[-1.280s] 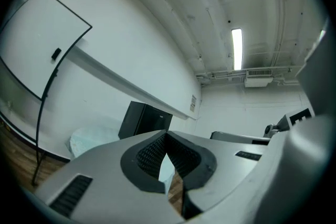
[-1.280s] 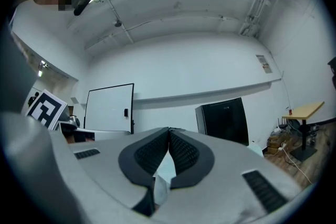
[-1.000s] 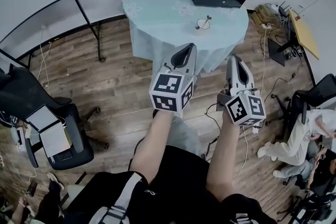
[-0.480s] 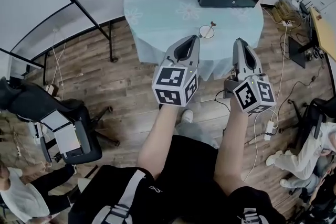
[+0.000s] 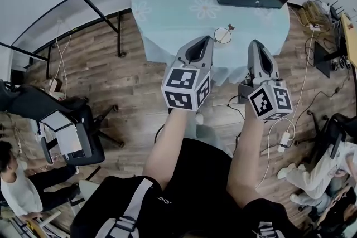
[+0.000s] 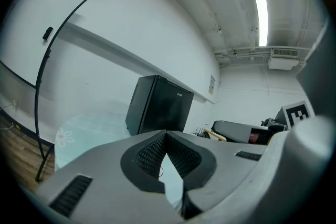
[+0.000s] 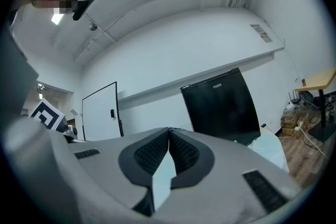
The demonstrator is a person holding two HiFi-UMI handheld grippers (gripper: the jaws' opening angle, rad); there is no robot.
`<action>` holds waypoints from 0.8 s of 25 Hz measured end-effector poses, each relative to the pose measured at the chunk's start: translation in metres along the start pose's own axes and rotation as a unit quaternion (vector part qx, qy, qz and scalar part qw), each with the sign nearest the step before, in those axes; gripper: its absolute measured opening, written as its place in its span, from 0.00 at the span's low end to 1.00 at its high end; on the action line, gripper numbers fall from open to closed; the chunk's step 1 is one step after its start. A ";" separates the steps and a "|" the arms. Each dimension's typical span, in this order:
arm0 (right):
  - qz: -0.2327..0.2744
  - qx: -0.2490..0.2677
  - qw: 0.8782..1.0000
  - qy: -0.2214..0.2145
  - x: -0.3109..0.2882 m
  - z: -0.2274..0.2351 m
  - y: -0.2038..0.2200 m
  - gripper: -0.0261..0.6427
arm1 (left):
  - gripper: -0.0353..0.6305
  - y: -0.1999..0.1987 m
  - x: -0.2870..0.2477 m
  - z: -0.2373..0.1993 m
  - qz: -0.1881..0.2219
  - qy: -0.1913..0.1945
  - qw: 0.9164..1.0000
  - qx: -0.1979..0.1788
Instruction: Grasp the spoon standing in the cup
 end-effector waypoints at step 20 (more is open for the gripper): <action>-0.105 -0.006 0.994 0.011 -0.085 0.074 0.064 0.21 | 0.05 0.048 -0.111 -0.030 -0.091 -0.006 0.996 0.007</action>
Point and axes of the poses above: the fingertips, and each gripper's own axes: x backward along the fingers, z to its right, y out of its underside, the point moved 8 cm from there along x, backward along the fingers, and after that the axes turned 8 degrees about -y, right-handed, at the moved point
